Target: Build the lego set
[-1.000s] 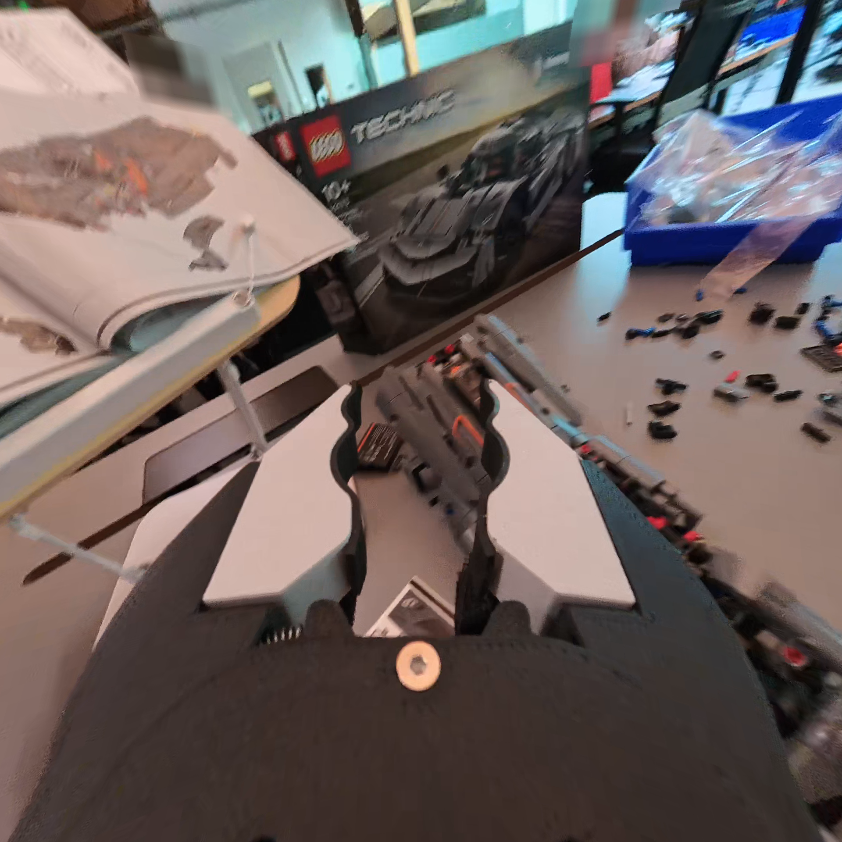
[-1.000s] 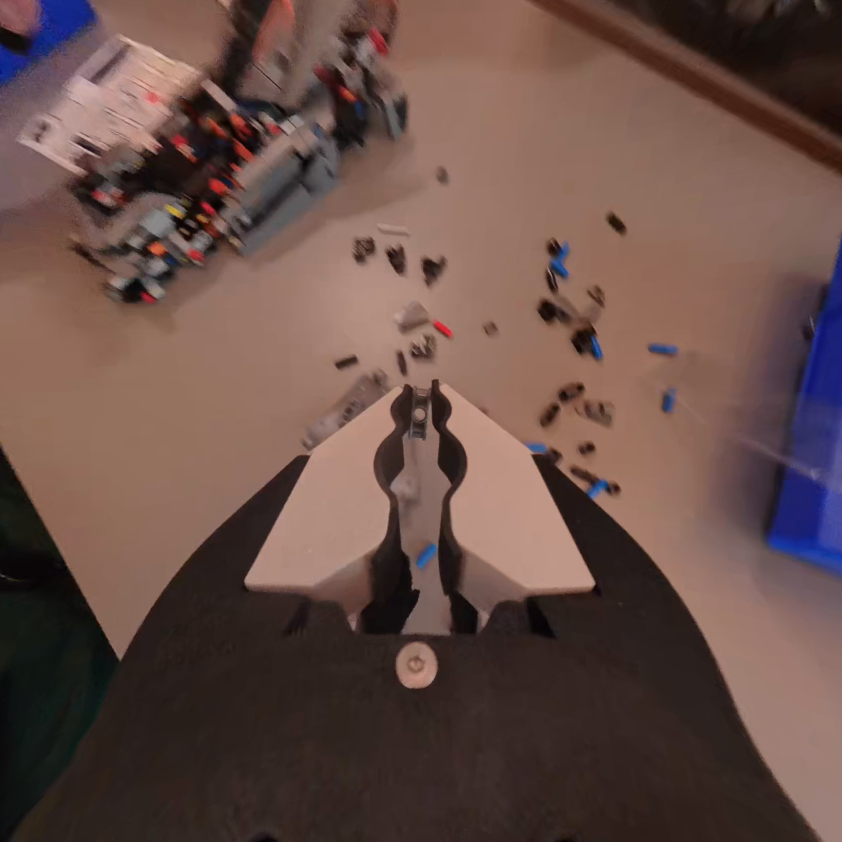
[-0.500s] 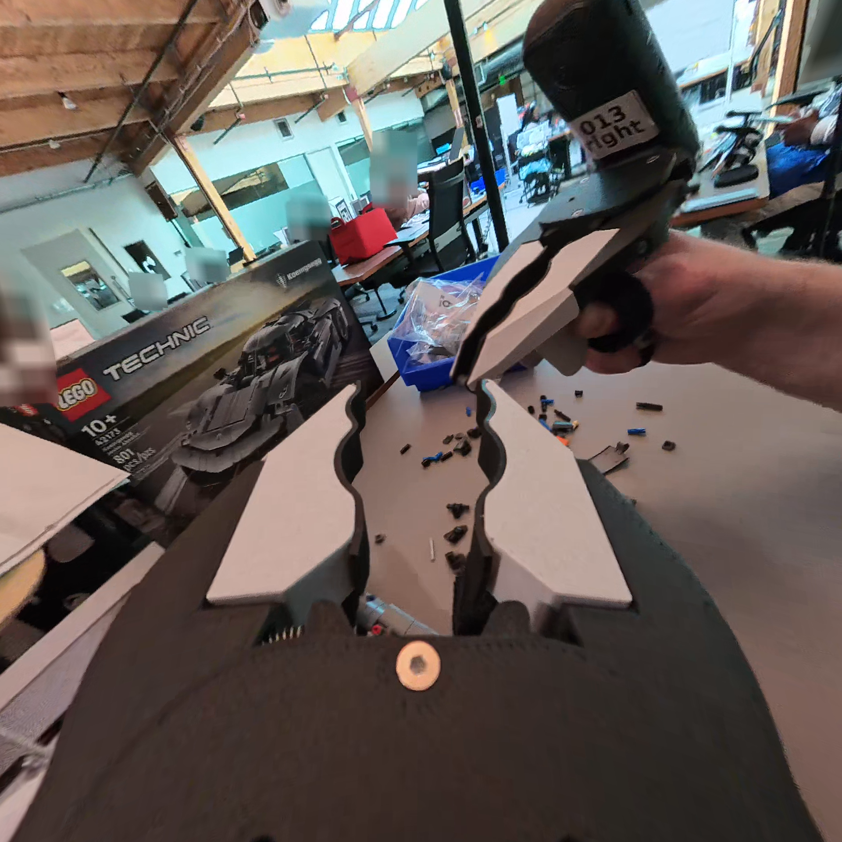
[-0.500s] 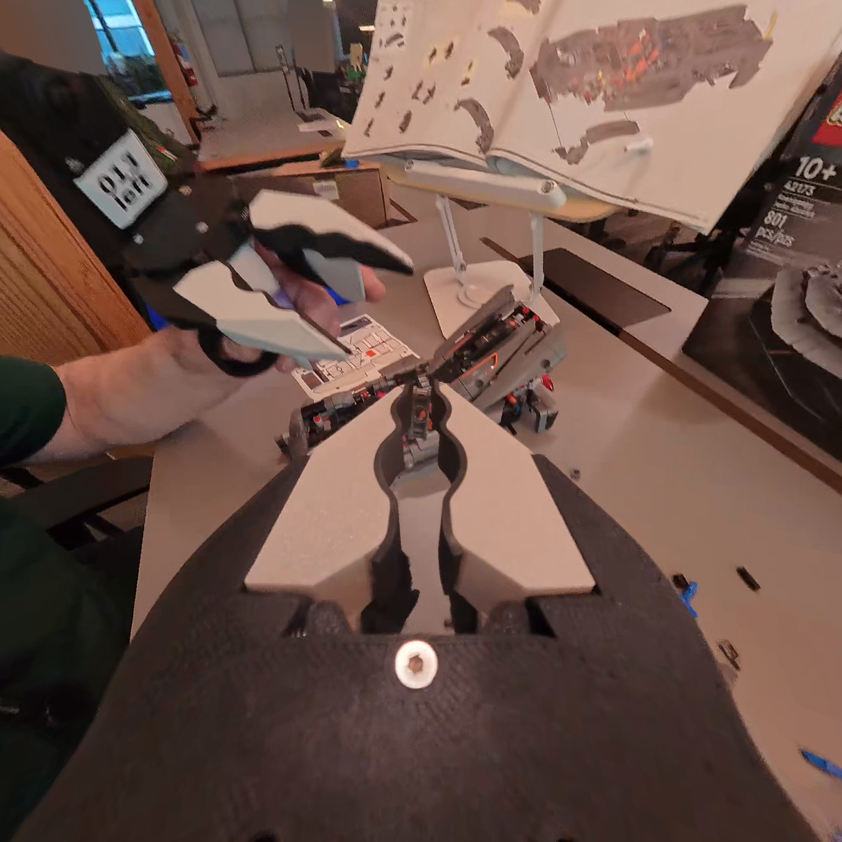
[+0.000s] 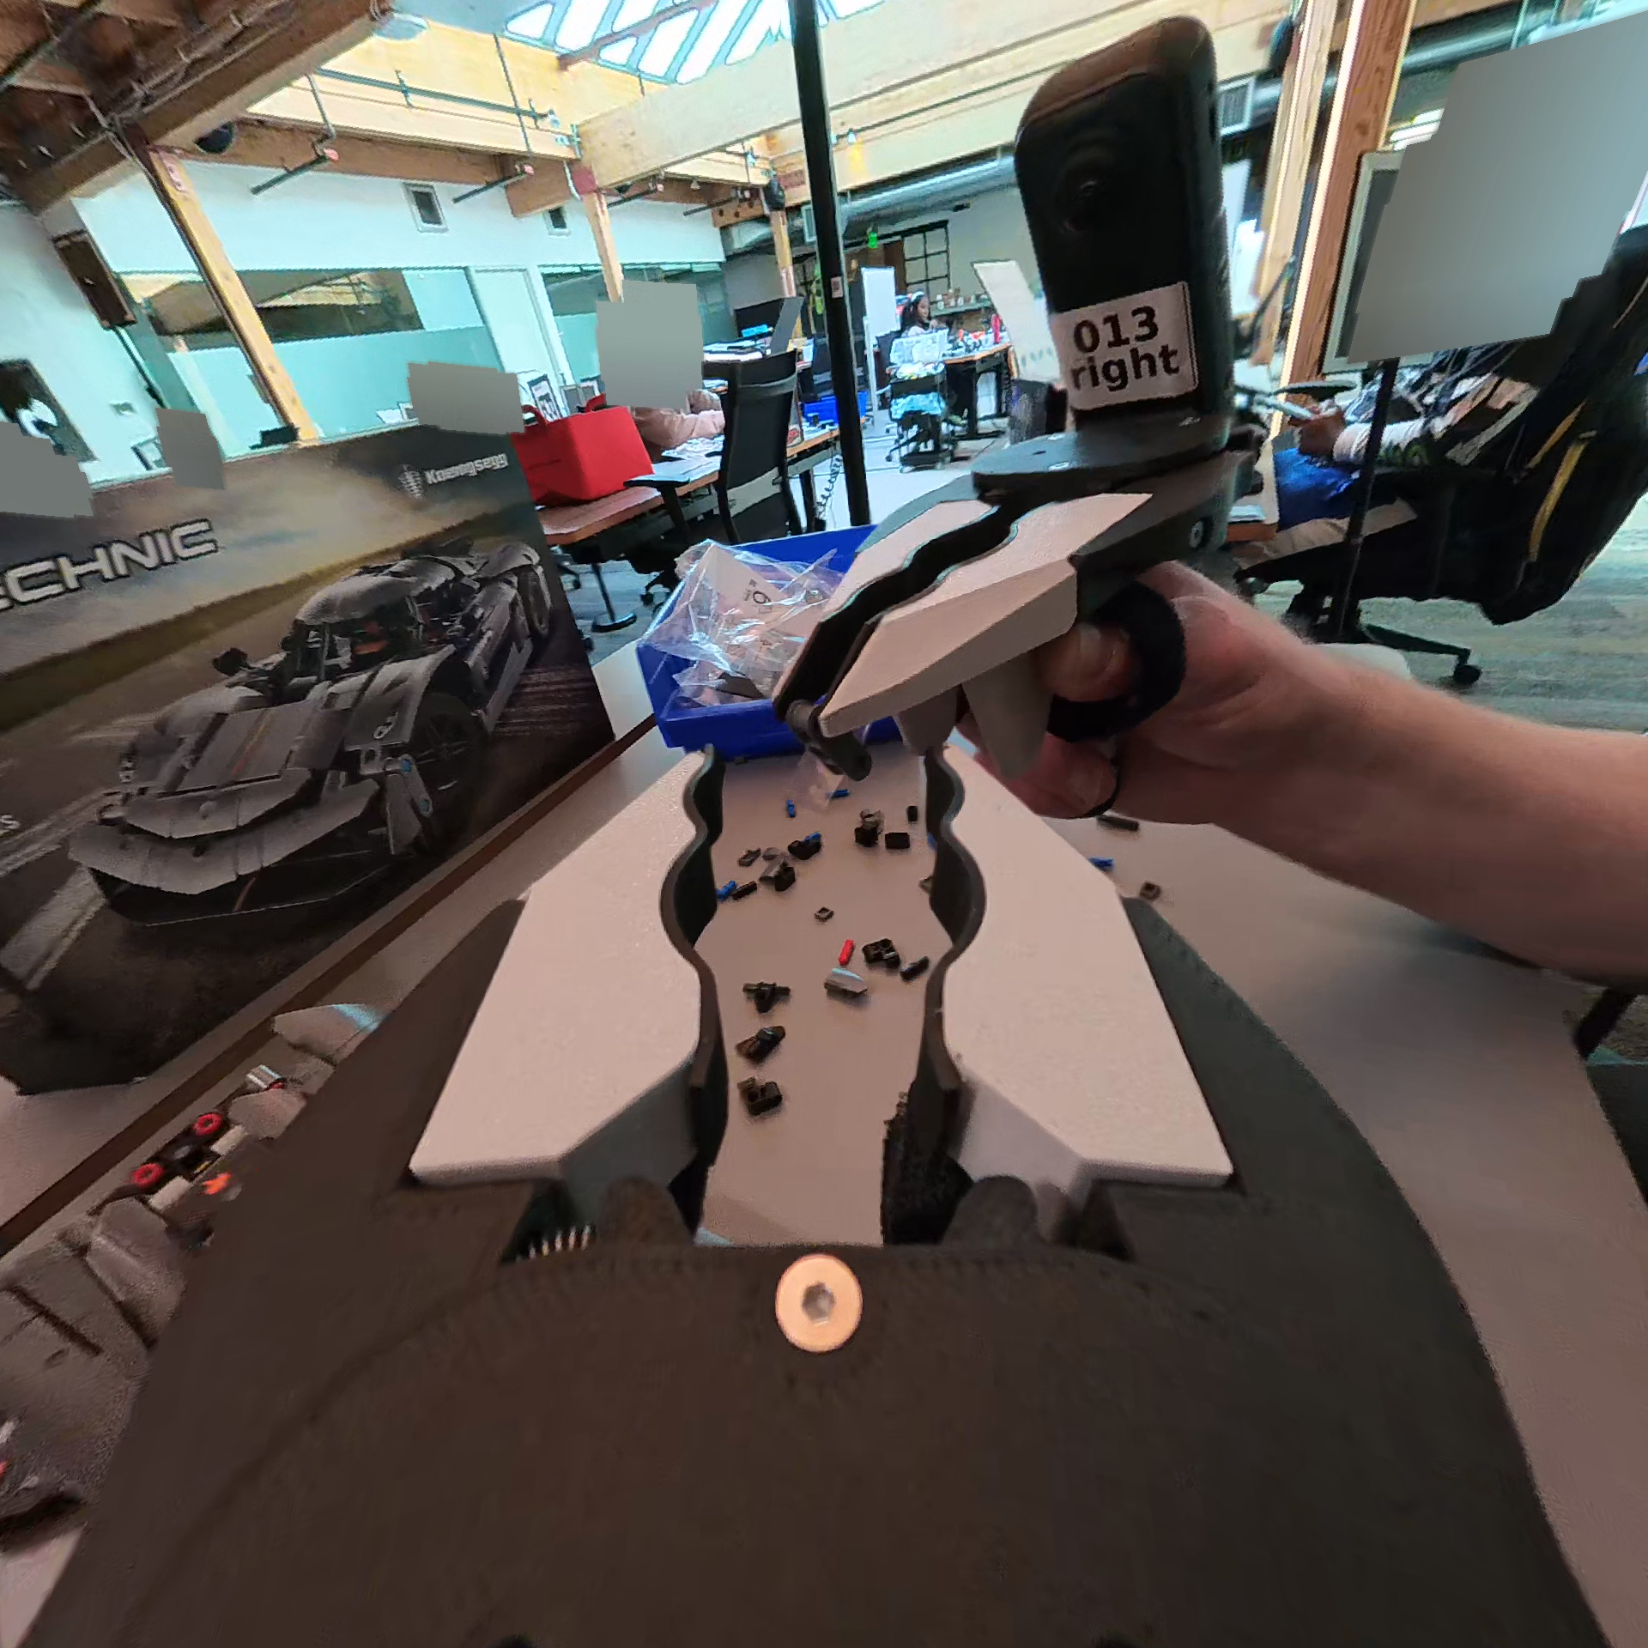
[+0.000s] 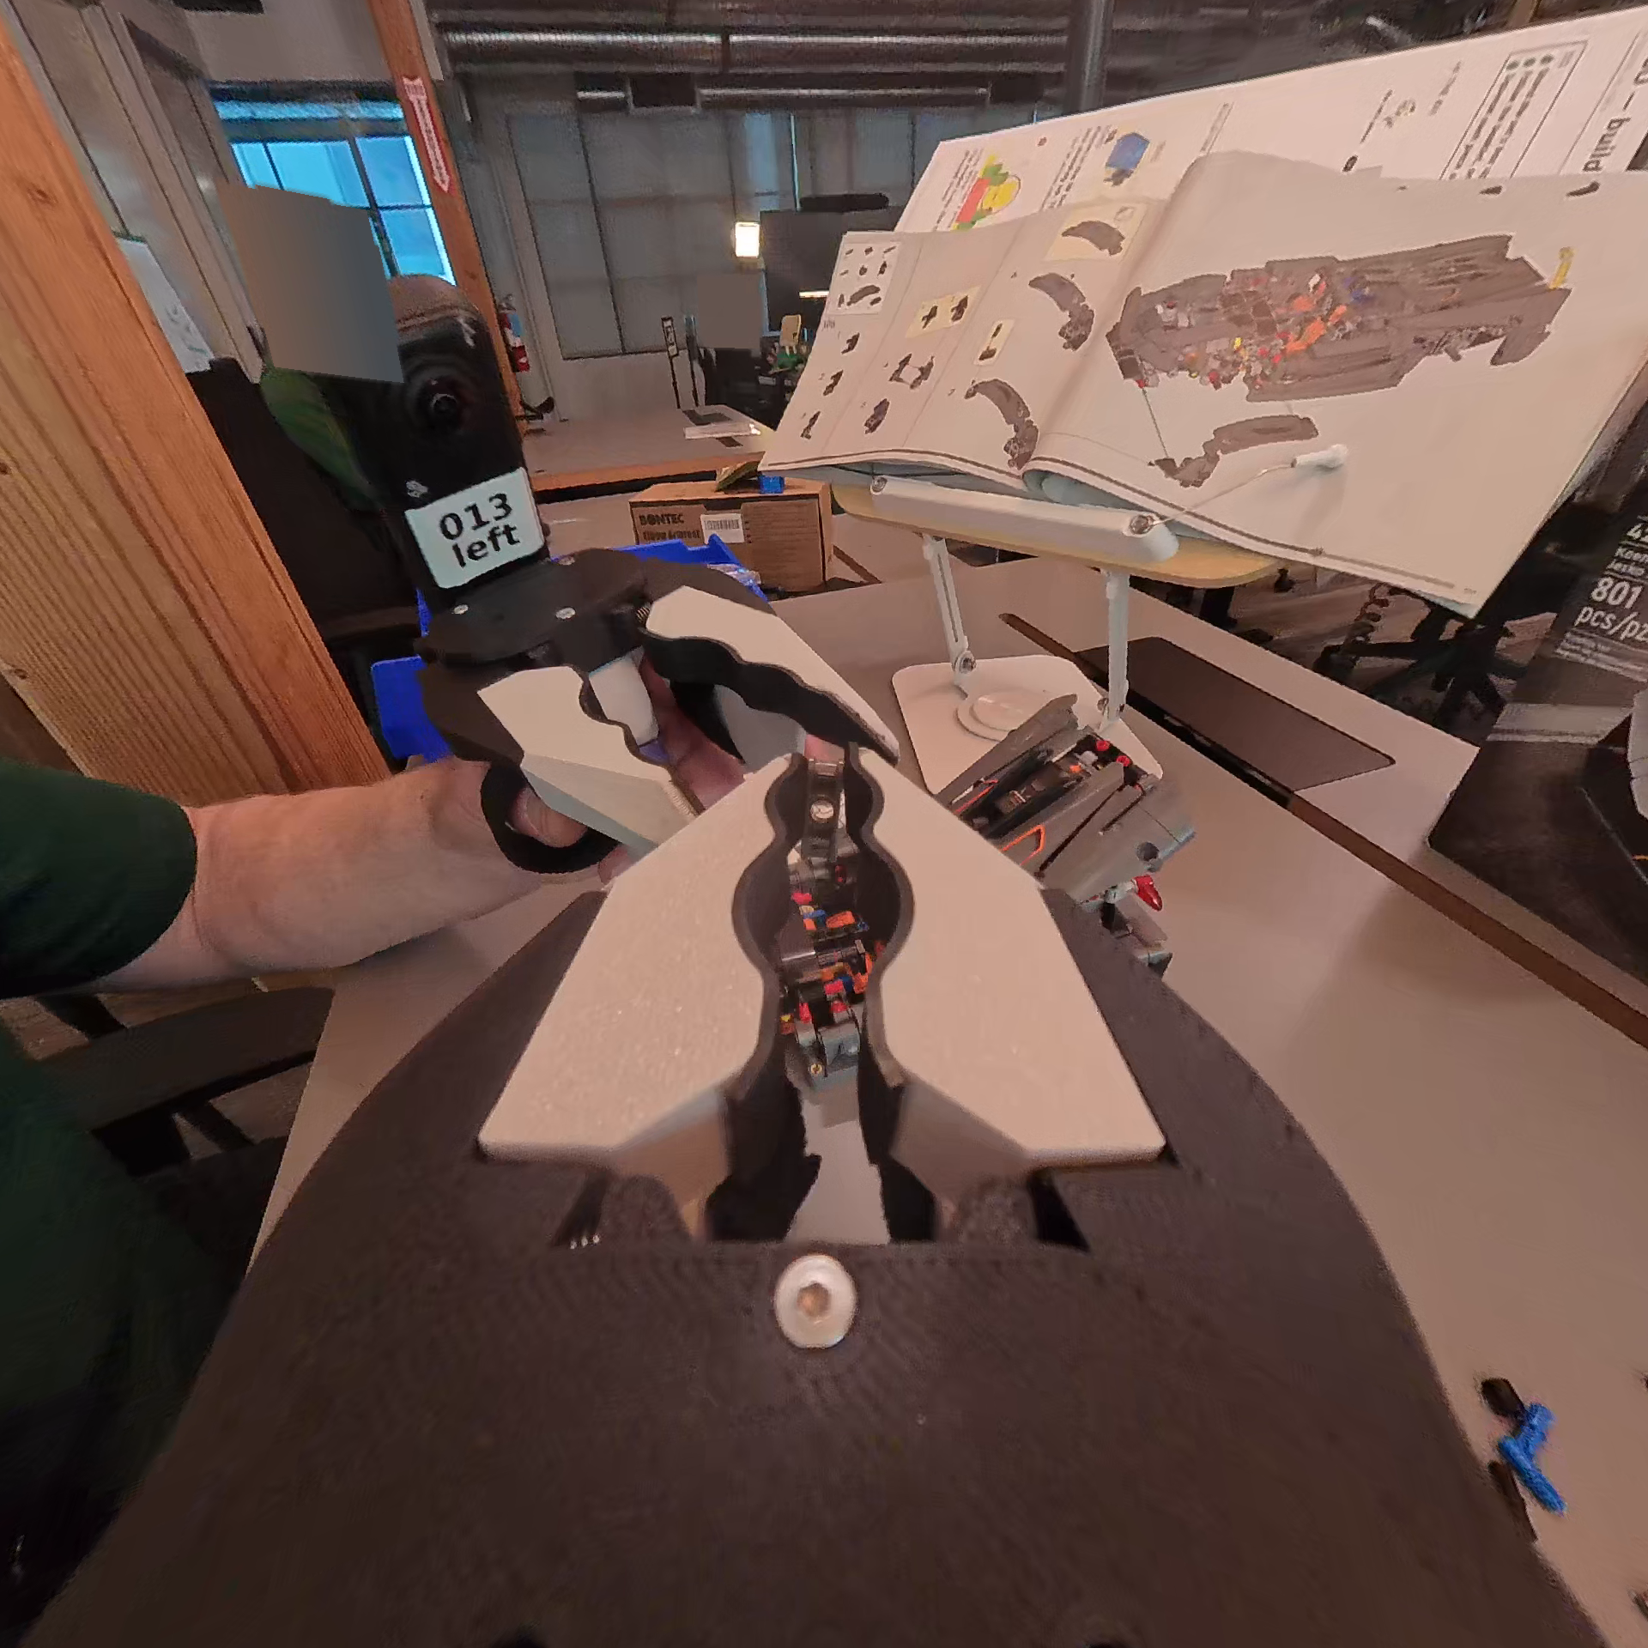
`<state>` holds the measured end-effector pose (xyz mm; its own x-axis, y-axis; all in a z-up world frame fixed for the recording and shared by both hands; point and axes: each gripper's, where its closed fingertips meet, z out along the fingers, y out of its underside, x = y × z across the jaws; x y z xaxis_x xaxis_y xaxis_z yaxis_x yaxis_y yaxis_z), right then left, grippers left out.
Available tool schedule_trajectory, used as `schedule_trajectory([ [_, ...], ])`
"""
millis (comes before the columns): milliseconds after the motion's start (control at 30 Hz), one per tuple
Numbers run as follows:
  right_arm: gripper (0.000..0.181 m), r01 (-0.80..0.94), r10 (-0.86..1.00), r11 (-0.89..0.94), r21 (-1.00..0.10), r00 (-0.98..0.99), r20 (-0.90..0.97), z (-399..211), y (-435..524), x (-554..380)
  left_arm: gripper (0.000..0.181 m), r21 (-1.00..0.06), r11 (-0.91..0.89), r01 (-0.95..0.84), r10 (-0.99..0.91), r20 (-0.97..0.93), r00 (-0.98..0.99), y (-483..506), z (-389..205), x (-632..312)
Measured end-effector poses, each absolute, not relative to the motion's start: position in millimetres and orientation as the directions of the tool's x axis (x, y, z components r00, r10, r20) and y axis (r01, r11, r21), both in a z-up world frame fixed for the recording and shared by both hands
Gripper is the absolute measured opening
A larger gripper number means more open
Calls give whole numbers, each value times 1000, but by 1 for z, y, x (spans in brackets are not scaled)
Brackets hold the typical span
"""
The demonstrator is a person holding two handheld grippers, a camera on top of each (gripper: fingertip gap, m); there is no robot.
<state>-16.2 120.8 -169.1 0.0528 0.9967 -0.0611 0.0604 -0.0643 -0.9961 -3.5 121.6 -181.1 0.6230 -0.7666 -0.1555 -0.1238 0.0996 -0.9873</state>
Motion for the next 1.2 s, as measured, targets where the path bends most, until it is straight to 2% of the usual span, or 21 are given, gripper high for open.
schedule_trajectory([
  [233,6,-58,994,-113,-992,-11,-113,-153,112,-17,42,-998,14,59,-851,19,526,113,-171,0],
  [367,6,-99,989,-144,-985,-56,-139,-150,108,-18,39,-995,-28,100,-876,73,477,109,-171,4],
  [433,6,-115,984,-166,-979,-87,-157,-149,106,-18,35,-991,-51,127,-891,102,443,106,-170,6],
  [600,6,-135,961,-238,-962,-176,-213,-150,99,-21,7,-975,-76,209,-909,154,388,103,-163,4],
  [733,7,-151,958,-258,-954,-170,-232,-150,102,-20,5,-979,-40,198,-890,125,438,108,-163,-2],
  [833,15,-131,980,-199,-971,-52,-193,-151,112,-14,5,-993,89,74,-803,-28,595,117,-165,-10],
  [933,18,-62,987,-156,-986,33,-158,-155,112,-13,5,-947,244,-210,-611,-318,724,126,-170,-16],
  [1067,19,8,981,-177,-984,86,-176,-167,112,-19,4,-736,345,-583,-348,-677,649,130,-180,-12],
  [1100,19,17,979,-186,-982,93,-183,-170,112,-20,4,-681,354,-641,-304,-732,610,130,-182,-11],
  [1167,17,29,973,-206,-978,113,-202,-174,114,-21,4,-661,345,-666,-280,-750,599,131,-184,-9],
  [1200,11,36,970,-214,-976,122,-208,-175,115,-20,4,-643,342,-685,-260,-765,589,132,-184,-11],
])
